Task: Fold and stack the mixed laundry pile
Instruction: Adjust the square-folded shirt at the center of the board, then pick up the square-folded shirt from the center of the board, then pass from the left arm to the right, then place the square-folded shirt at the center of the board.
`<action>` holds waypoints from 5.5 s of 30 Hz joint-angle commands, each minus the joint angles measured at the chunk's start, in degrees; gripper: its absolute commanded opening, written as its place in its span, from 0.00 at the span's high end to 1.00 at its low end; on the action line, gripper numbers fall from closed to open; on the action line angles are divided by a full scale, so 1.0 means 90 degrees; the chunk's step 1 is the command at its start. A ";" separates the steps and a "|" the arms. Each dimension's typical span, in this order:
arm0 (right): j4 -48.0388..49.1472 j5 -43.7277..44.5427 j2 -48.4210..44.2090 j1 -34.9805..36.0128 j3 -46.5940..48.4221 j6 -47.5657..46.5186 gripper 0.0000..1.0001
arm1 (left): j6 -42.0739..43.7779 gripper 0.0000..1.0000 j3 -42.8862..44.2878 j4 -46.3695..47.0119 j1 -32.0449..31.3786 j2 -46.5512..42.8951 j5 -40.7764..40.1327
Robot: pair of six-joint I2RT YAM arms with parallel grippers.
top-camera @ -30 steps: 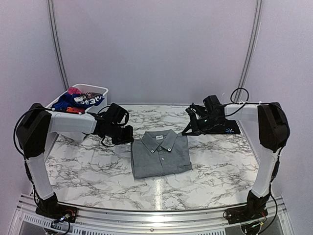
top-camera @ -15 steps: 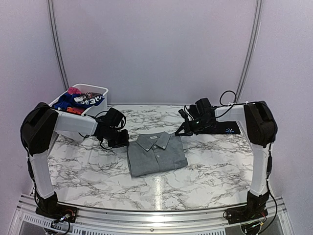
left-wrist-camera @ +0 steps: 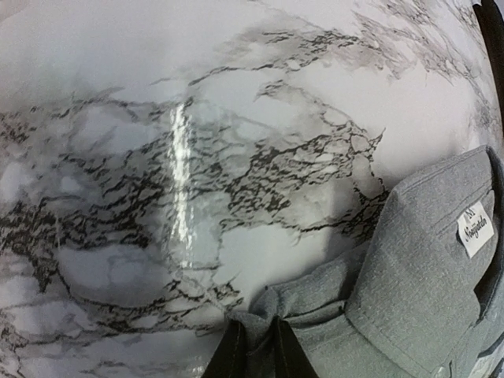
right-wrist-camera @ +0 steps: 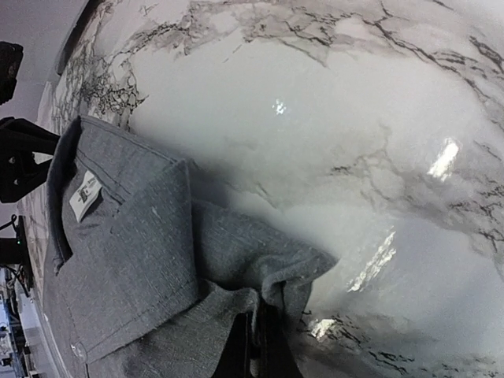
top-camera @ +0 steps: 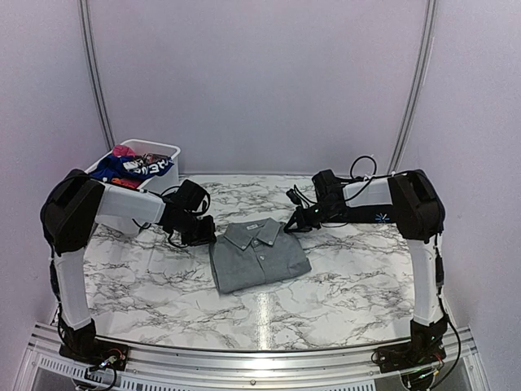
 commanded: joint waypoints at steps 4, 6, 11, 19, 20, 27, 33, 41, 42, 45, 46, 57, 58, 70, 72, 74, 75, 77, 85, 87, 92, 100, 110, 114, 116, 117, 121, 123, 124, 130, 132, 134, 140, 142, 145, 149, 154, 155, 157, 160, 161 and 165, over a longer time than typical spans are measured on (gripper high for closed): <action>0.0052 0.0329 -0.0813 0.0374 -0.1035 0.0193 1.00 | 0.0614 0.83 0.0603 -0.0555 0.0090 0.0466 0.0073; 0.0143 0.0260 -0.1235 0.0386 -0.1366 0.0369 1.00 | 0.0805 0.70 0.0569 -0.0625 0.0128 0.0176 -0.0078; 0.0216 0.0033 -0.1899 0.0386 -0.1904 0.0563 1.00 | 0.1490 0.41 0.0388 -0.0567 0.0075 -0.1016 -0.0219; -0.0174 -0.0088 -0.1647 0.0383 -0.1463 0.0382 1.00 | 0.2733 0.41 0.0125 -0.0060 -0.1250 -0.1510 0.1541; -0.0220 -0.0096 -0.1599 0.0377 -0.1374 0.0361 1.00 | 0.2789 0.42 0.0114 0.0034 -0.1467 -0.1408 0.1683; -0.0424 -0.0107 -0.1330 0.0357 -0.1022 0.0295 1.00 | 0.2338 0.59 0.0136 0.1102 -0.2063 -0.0461 0.2398; -0.0650 -0.0148 -0.1172 0.0200 -0.0567 0.0238 1.00 | 0.2526 0.65 -0.0326 0.1173 -0.2060 0.0175 0.2532; -0.0624 -0.0543 -0.0356 -0.0082 0.0181 0.0249 1.00 | 0.2801 0.68 -0.0821 0.1219 -0.1943 0.0587 0.2733; -0.0527 -0.0598 -0.0214 -0.0091 0.0149 0.0272 1.00 | 0.2822 0.68 -0.0824 0.1205 -0.1922 0.0559 0.2721; -0.0297 -0.0597 0.0186 -0.0083 0.0066 0.0306 0.97 | 0.2834 0.59 -0.0789 0.1176 -0.1912 0.0313 0.2541; -0.0196 -0.0597 0.0250 -0.0083 0.0018 0.0346 0.91 | 0.2829 0.55 -0.0748 0.1156 -0.1907 0.0200 0.2486; -0.0219 -0.0427 -0.1512 -0.0465 -0.0022 0.0690 0.49 | 0.3519 0.36 0.0043 0.0318 -0.2318 -0.1003 0.0333; -0.0343 -0.0423 -0.1691 -0.0521 -0.0022 0.0656 0.49 | 0.3730 0.36 0.0098 0.0275 -0.2412 -0.1008 0.0145; -0.0321 -0.0441 -0.3636 -0.0799 -0.2538 0.0984 0.49 | 0.5831 0.52 0.0967 0.0114 -0.3204 -0.0097 -0.0327; -0.0118 -0.0449 -0.3872 -0.0814 -0.3017 0.1137 0.49 | 0.5909 0.52 0.1202 0.0111 -0.3249 0.0177 -0.0342; 0.0025 -0.0467 -0.4046 -0.0824 -0.3376 0.1244 0.49 | 0.5927 0.53 0.1407 0.0126 -0.3271 0.0462 -0.0301; 0.0061 -0.0469 -0.4120 -0.0824 -0.3524 0.1288 0.49 | 0.5921 0.53 0.1486 0.0142 -0.3272 0.0617 -0.0307; 0.0068 -0.0436 -0.4272 -0.0842 -0.3749 0.1335 0.49 | 0.5954 0.53 0.1600 0.0151 -0.3272 0.0907 -0.0289; 0.0267 -0.0609 -0.4591 -0.0871 -0.4622 0.1727 0.48 | 0.6108 0.66 0.1662 0.0056 -0.3268 0.1449 -0.0011; 0.0476 -0.0733 -0.4641 -0.0872 -0.4913 0.1970 0.47 | 0.6035 0.79 0.1607 0.0069 -0.3263 0.1305 0.0076; 0.1906 -0.1229 -0.4601 -0.0833 -0.5785 0.3151 0.35 | 0.5577 0.96 0.1417 0.0491 -0.3205 0.0856 0.0508; 0.3344 -0.1179 -0.4055 -0.0308 -0.5969 0.4380 0.25 | 0.5112 0.99 0.1319 0.1057 -0.3185 0.0512 0.0687; 0.5600 -0.1142 -0.2871 0.0317 -0.5759 0.6191 0.27 | 0.5082 0.97 0.1246 0.1137 -0.3185 0.0363 0.0805; 0.5863 -0.0915 -0.2451 0.0560 -0.5463 0.6577 0.36 | 0.4942 0.96 0.1142 0.1344 -0.3194 0.0304 0.0702; 0.6113 -0.0724 -0.2315 0.0678 -0.5420 0.6881 0.41 | 0.4807 0.94 0.1062 0.1553 -0.3194 0.0265 0.0538; 0.6239 -0.0627 -0.2285 0.0737 -0.5419 0.7009 0.43 | 0.4761 0.94 0.1025 0.1652 -0.3194 0.0246 0.0524; 0.6351 -0.0342 -0.2193 0.0834 -0.5340 0.7184 0.51 | 0.4642 0.93 0.1040 0.1838 -0.3203 0.0301 0.0568; 0.6365 -0.0297 -0.2068 0.0828 -0.5280 0.7231 0.55 | 0.4660 0.93 0.1040 0.1869 -0.3204 0.0325 0.0578; 0.6358 -0.0280 -0.2001 0.0834 -0.5239 0.7268 0.58 | 0.4689 0.93 0.1041 0.1871 -0.3204 0.0336 0.0594; 0.6361 -0.0327 -0.1737 0.0817 -0.5069 0.7273 0.95 | 0.4937 0.75 0.1071 0.1551 -0.3205 0.0343 0.0471; 0.5680 -0.0301 -0.1863 0.0774 -0.4851 0.6849 1.00 | 0.4936 0.55 0.0999 0.1389 -0.3204 0.0212 0.0329; 0.4662 -0.0280 -0.1967 0.0710 -0.4317 0.6084 1.00 | 0.4845 0.37 0.0818 0.1282 -0.3187 -0.0023 -0.0003; 0.1240 0.0296 -0.1816 0.0448 -0.2338 0.3302 1.00 | 0.4225 0.01 0.0040 0.1270 -0.3024 -0.0982 -0.1788; 0.0231 0.0601 -0.1610 0.0332 -0.1532 0.2417 1.00 | 0.3921 0.01 -0.0057 0.1122 -0.2862 -0.1166 -0.2104; -0.0933 0.1038 -0.1252 0.0234 -0.0392 0.1279 1.00 | 0.3339 0.01 -0.0063 0.0862 -0.2531 -0.1238 -0.2280; -0.2362 0.1758 -0.0641 0.0109 0.1193 0.0192 1.00 | 0.2799 0.01 -0.0227 0.0665 -0.2157 -0.1299 -0.1940; -0.2931 0.2393 -0.0329 -0.0205 0.2216 -0.0242 1.00 | 0.2753 0.01 -0.0269 0.0656 -0.2098 -0.1260 -0.1865; -0.3048 0.2554 -0.0290 -0.0281 0.2389 -0.0294 1.00 | 0.2755 0.01 -0.0262 0.0641 -0.2084 -0.1233 -0.1872; -0.3263 0.2709 -0.0253 -0.0415 0.2714 -0.0422 1.00 | 0.2756 0.01 -0.0254 0.0616 -0.2083 -0.1179 -0.1854; -0.3423 0.2921 -0.0259 -0.0584 0.3092 -0.0610 1.00 | 0.2746 0.01 -0.0219 0.0575 -0.2075 -0.1123 -0.1815; -0.3445 0.2938 -0.0261 -0.0631 0.3200 -0.0660 1.00 | 0.2746 0.01 -0.0212 0.0573 -0.2072 -0.1105 -0.1796; -0.3691 0.3052 -0.0137 -0.0726 0.3846 -0.0780 1.00 | 0.2815 0.01 -0.0097 0.0502 -0.2077 -0.0948 -0.1707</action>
